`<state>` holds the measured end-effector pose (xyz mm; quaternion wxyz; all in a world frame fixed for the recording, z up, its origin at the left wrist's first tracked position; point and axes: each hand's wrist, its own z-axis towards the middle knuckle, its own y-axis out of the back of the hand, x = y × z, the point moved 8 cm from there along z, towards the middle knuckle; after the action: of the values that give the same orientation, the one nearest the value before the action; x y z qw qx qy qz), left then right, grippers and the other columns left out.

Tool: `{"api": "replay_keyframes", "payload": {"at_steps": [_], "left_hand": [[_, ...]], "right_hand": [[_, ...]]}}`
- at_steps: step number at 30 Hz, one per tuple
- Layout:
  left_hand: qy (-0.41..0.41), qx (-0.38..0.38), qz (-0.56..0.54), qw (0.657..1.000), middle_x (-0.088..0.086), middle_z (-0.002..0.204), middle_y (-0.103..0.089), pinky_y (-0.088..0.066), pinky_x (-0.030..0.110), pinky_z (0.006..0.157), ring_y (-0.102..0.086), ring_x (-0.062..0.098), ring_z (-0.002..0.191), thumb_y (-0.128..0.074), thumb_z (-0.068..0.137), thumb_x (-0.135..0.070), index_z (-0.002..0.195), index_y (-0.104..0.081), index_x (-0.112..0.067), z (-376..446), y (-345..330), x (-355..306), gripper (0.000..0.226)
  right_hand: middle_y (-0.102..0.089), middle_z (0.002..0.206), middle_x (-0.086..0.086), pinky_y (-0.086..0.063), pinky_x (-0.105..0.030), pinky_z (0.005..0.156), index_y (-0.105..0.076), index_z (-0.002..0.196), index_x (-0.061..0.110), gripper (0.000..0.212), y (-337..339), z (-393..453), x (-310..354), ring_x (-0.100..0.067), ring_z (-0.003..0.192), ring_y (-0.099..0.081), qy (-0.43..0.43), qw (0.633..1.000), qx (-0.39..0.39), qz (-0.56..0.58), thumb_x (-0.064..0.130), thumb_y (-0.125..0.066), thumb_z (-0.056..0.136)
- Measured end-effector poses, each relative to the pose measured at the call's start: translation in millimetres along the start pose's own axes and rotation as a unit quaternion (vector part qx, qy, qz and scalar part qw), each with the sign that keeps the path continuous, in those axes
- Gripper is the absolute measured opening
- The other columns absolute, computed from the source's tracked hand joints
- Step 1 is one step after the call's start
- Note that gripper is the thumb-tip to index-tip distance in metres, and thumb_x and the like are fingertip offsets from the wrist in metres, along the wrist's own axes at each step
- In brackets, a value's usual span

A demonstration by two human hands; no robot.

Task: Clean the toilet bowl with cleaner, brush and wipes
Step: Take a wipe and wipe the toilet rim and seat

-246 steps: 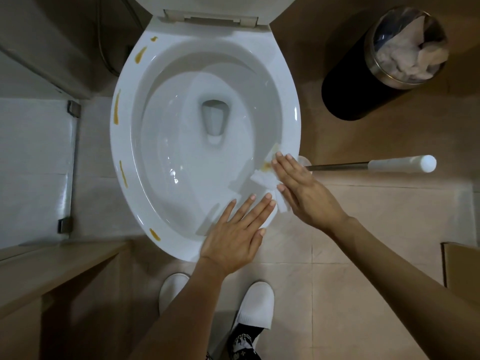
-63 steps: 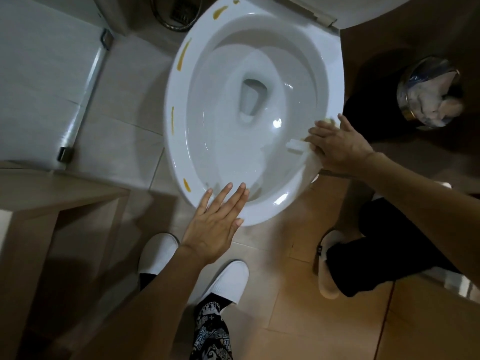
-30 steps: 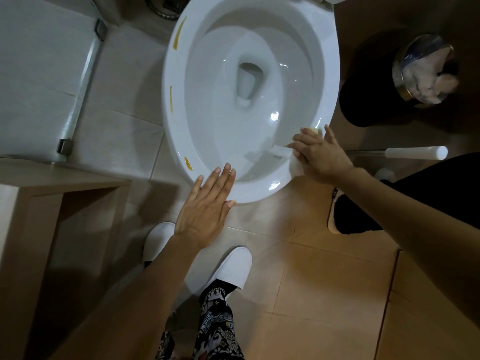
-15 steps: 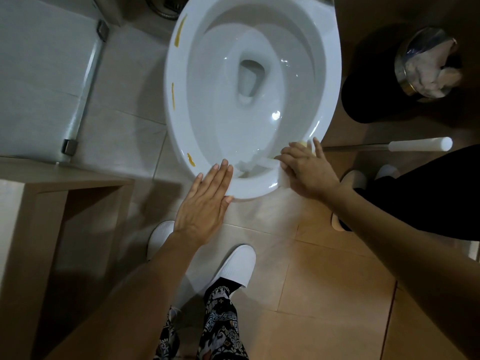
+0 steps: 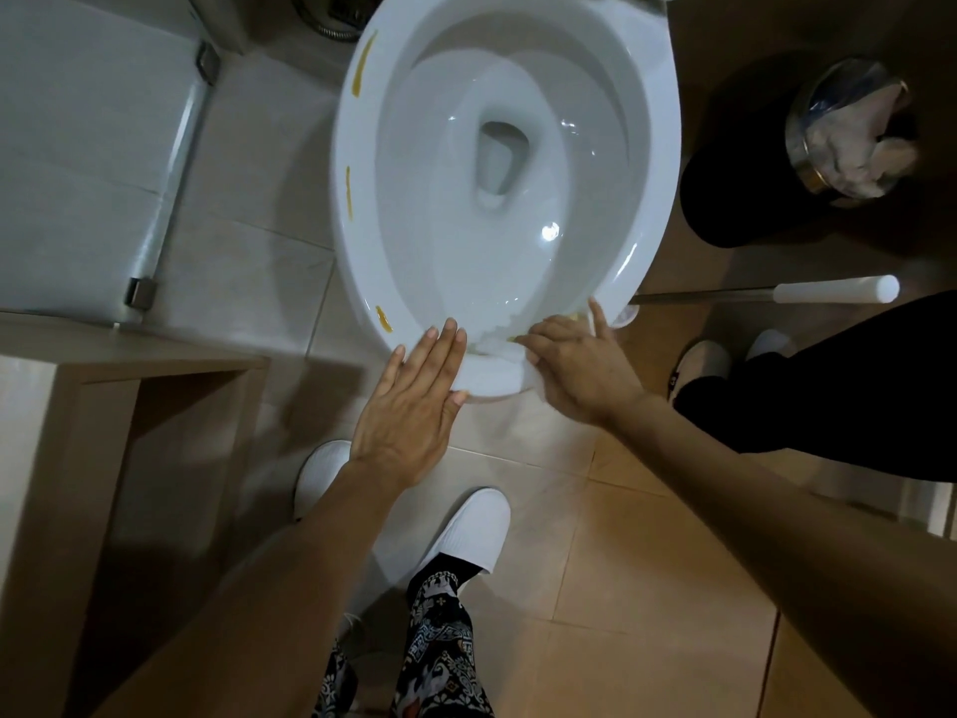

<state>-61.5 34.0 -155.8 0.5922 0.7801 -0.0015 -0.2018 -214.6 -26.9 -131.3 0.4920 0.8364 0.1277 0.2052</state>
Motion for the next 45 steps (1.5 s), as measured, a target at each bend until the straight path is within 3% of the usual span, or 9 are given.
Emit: {"api": "replay_keyframes", "payload": {"at_steps": [5, 10, 14, 17, 24, 29, 39, 45], "left_hand": [[0.001, 0.005, 0.007, 1.000, 0.002, 0.159, -0.013, -0.007, 0.036, 0.117, -0.013, 0.016, 0.145, -0.022, 0.101, -0.036, 0.152, -0.013, -0.010, 1, 1, 0, 0.058], [0.002, 0.004, 0.002, 1.000, 0.002, 0.159, -0.012, -0.006, 0.037, 0.117, -0.013, 0.015, 0.145, -0.021, 0.101, -0.036, 0.151, -0.013, -0.010, 0, 1, -1, 0.058], [0.001, 0.010, 0.005, 1.000, 0.002, 0.159, -0.012, -0.006, 0.037, 0.117, -0.012, 0.015, 0.145, -0.014, 0.101, -0.039, 0.151, -0.010, -0.010, 0, 0, 0, 0.058], [0.004, 0.008, 0.000, 1.000, 0.001, 0.159, -0.009, -0.003, 0.036, 0.117, -0.009, 0.014, 0.145, -0.015, 0.101, -0.039, 0.151, -0.009, -0.011, 0, 1, -1, 0.058], [0.014, 0.008, -0.013, 1.000, -0.001, 0.159, -0.008, 0.002, 0.033, 0.117, -0.009, 0.013, 0.145, -0.021, 0.100, -0.039, 0.151, -0.009, -0.011, 0, 2, -2, 0.060], [0.012, 0.015, -0.018, 1.000, -0.001, 0.159, -0.006, 0.001, 0.035, 0.117, -0.006, 0.013, 0.146, -0.020, 0.100, -0.040, 0.152, -0.007, -0.011, 0, 0, -1, 0.060], [0.015, 0.028, -0.029, 0.999, -0.001, 0.159, -0.005, 0.002, 0.034, 0.116, -0.006, 0.013, 0.146, -0.021, 0.100, -0.040, 0.152, -0.005, -0.012, -1, 1, -1, 0.061], [0.013, 0.037, -0.075, 0.996, -0.007, 0.158, 0.002, 0.013, 0.026, 0.115, 0.003, 0.007, 0.145, -0.014, 0.099, -0.043, 0.151, -0.001, -0.018, 0, 5, 0, 0.059]], "right_hand": [[-0.064, 0.120, -0.003, -0.007, -0.056, 0.114, -0.057, 0.130, 0.017, 0.037, -4, -5, 10, -0.024, 0.121, -0.054, 0.029, 0.999, -0.025, -0.015, 0.019, -0.050, 0.094], [-0.059, 0.129, -0.004, -0.014, -0.057, 0.114, -0.053, 0.133, 0.017, 0.039, -8, -13, 11, -0.026, 0.128, -0.049, -0.021, 0.998, -0.059, -0.002, 0.021, -0.044, 0.095], [-0.031, 0.155, -0.004, -0.008, -0.045, 0.118, -0.026, 0.152, 0.018, 0.055, -27, -28, 39, -0.023, 0.145, -0.025, -0.026, 0.997, -0.074, 0.024, 0.018, -0.041, 0.099], [-0.014, 0.160, 0.001, -0.003, -0.042, 0.118, -0.013, 0.154, 0.023, 0.058, -31, -35, 29, -0.017, 0.148, -0.011, -0.039, 0.996, -0.071, 0.023, 0.019, -0.037, 0.101], [-0.014, 0.160, -0.001, -0.002, -0.044, 0.117, -0.015, 0.154, 0.024, 0.054, -6, -21, -64, -0.021, 0.148, -0.015, -0.118, 0.990, -0.071, 0.011, 0.024, -0.030, 0.102], [-0.009, 0.161, -0.002, 0.004, -0.042, 0.117, -0.011, 0.154, 0.025, 0.051, 16, 0, -103, -0.021, 0.149, -0.008, -0.141, 0.987, -0.077, 0.010, 0.027, -0.022, 0.105], [-0.012, 0.161, -0.005, -0.001, -0.043, 0.117, -0.013, 0.154, 0.019, 0.053, -12, -26, -58, -0.023, 0.148, -0.009, -0.149, 0.984, -0.093, 0.029, 0.026, -0.026, 0.103], [-0.010, 0.161, -0.003, 0.000, -0.044, 0.118, -0.014, 0.153, 0.021, 0.053, -32, -38, -16, -0.019, 0.148, -0.003, -0.140, 0.986, -0.083, 0.036, 0.026, -0.027, 0.103]]}}
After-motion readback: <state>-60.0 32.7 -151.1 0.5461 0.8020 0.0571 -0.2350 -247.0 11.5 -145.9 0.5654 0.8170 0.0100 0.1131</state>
